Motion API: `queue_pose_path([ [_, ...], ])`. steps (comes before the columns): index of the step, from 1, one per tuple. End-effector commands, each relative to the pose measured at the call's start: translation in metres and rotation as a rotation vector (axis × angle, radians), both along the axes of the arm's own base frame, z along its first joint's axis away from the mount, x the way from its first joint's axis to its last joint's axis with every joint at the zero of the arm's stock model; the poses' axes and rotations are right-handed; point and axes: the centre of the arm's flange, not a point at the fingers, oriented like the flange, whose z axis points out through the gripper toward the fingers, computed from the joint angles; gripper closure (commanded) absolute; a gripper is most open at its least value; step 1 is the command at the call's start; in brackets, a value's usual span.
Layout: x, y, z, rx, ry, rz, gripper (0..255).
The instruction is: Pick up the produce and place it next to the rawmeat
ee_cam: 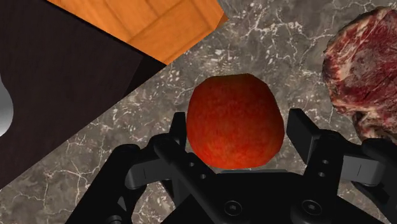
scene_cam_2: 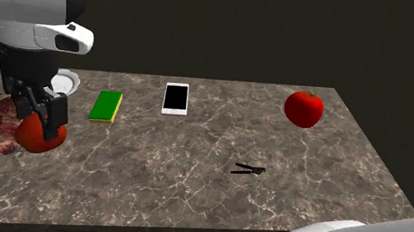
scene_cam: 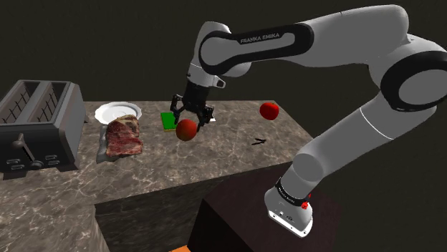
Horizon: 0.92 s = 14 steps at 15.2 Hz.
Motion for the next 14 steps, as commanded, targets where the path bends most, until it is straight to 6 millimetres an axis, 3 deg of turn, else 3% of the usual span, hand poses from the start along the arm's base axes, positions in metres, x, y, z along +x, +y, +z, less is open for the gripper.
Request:
queue_pose_path([
  [1,0.013,0.026,0.001,0.002,0.0,-0.001,255],
  [6,0.048,0.084,0.001,0.002,0.0,-0.001,255],
  [14,0.048,0.084,-0.041,0.002,0.0,-0.001,255],
])
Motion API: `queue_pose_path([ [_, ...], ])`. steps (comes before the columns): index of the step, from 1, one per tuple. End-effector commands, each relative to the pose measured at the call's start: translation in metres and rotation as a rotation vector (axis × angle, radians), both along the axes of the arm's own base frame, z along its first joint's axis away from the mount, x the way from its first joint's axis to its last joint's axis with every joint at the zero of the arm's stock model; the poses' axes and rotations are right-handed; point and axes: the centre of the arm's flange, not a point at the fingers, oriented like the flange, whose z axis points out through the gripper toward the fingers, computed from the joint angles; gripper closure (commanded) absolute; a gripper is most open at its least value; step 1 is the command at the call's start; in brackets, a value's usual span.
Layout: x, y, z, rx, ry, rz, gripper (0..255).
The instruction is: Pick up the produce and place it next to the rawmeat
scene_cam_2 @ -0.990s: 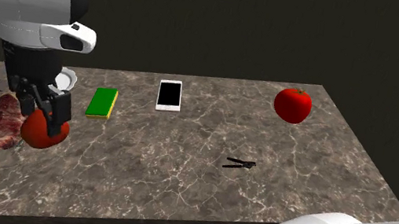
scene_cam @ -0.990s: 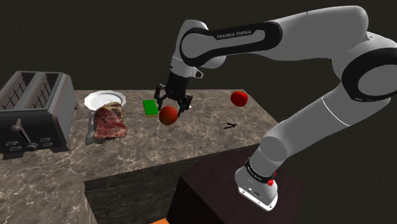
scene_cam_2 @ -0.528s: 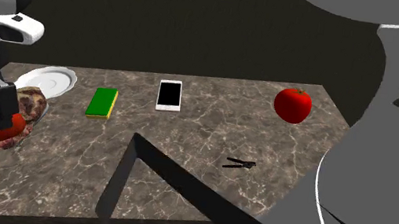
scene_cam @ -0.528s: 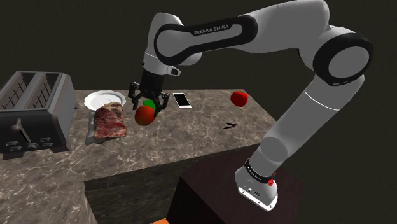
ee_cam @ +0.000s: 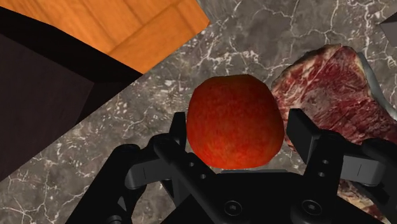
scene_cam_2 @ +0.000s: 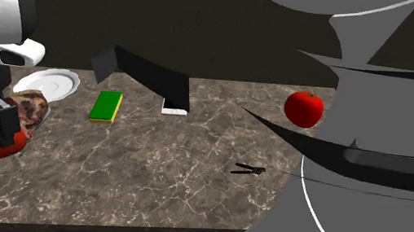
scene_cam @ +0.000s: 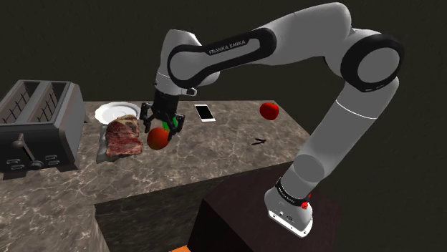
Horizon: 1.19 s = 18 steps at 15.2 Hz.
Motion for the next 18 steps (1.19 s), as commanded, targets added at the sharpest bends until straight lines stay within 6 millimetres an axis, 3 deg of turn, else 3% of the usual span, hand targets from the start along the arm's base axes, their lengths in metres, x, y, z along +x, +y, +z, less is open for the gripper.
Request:
queue_pose_path([
  [1,0.0,0.0,-0.01,0.0,-0.001,0.0,255],
  [18,0.0,0.0,-0.1,0.0,-0.001,0.0,255],
])
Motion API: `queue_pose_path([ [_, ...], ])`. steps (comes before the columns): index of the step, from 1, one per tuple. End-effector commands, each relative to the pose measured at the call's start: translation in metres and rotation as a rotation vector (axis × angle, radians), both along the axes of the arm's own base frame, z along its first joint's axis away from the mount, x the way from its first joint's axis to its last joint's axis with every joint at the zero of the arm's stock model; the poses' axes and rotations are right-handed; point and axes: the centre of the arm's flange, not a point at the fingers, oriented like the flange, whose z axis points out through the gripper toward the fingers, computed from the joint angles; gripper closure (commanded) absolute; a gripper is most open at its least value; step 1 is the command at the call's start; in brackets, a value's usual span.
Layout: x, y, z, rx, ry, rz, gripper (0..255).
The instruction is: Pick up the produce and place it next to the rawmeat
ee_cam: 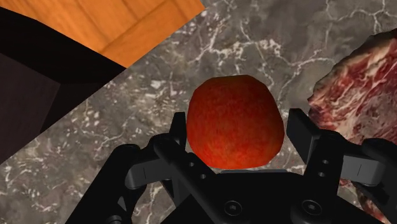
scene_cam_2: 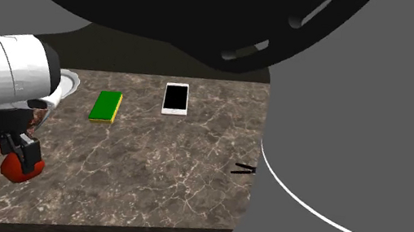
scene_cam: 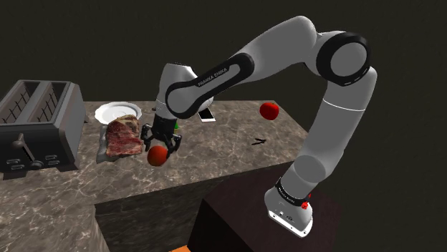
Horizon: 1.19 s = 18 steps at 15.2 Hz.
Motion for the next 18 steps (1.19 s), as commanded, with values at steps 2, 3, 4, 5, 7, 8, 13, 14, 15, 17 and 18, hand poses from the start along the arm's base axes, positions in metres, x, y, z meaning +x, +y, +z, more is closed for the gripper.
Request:
queue_pose_path([
  [2,-0.001,-0.001,-0.016,0.0,-0.001,0.0,255],
  [3,-0.001,-0.001,-0.021,0.0,-0.001,0.0,255],
  [4,-0.001,-0.001,-0.026,0.0,-0.001,0.0,255],
  [5,-0.001,-0.001,-0.026,0.0,-0.001,0.0,255],
  [7,-0.001,-0.001,-0.026,0.0,-0.001,0.0,255],
  [8,-0.001,-0.001,-0.026,0.0,-0.001,0.0,255],
  [13,-0.001,-0.001,-0.026,0.0,-0.001,0.0,0],
  [14,-0.001,-0.001,-0.026,0.0,-0.001,0.0,0],
  [15,-0.001,-0.001,-0.026,0.0,-0.001,0.0,0],
  [17,-0.001,-0.001,-0.026,0.0,-0.001,0.0,0],
  [18,0.001,-0.005,-0.014,0.0,-0.001,0.0,0],
])
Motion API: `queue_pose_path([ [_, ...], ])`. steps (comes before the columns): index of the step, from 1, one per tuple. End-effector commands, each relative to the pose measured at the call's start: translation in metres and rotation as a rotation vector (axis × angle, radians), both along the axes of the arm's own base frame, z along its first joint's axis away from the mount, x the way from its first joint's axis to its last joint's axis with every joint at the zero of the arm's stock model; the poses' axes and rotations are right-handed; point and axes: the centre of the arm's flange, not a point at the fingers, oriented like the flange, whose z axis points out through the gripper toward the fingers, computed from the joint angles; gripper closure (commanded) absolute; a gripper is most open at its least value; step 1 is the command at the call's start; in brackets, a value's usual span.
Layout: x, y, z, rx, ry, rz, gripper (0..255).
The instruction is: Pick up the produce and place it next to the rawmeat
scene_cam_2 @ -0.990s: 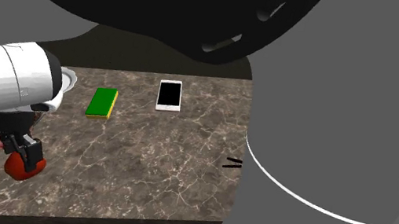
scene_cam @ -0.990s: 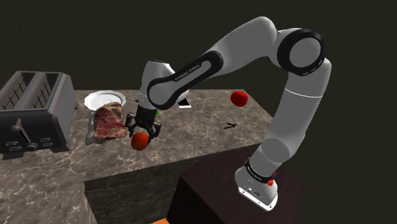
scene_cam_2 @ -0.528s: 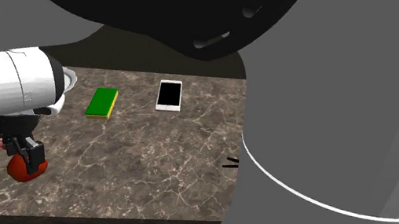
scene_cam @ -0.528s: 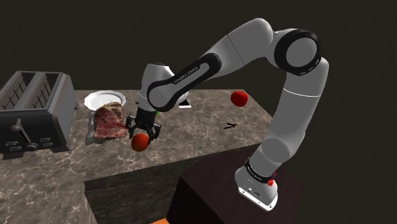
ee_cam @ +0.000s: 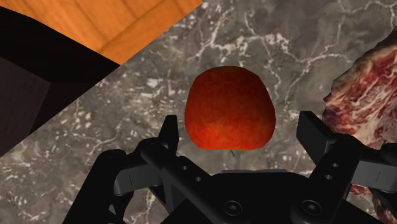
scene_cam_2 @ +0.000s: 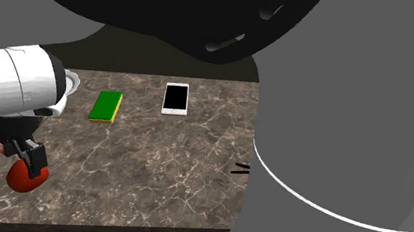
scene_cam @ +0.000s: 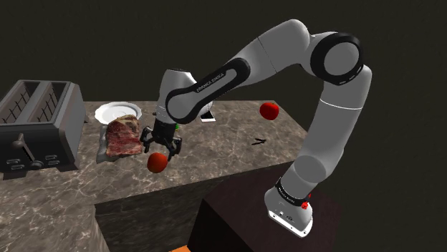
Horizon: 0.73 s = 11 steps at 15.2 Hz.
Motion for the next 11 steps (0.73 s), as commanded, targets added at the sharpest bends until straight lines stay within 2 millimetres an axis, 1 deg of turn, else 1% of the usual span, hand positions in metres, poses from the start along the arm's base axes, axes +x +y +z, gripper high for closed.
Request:
queue_pose_path([
  [1,0.002,-0.006,0.019,0.0,0.0,0.0,0],
  [3,0.004,-0.013,0.041,0.0,0.0,0.0,0],
  [11,0.004,-0.013,0.041,0.0,0.0,0.0,0],
])
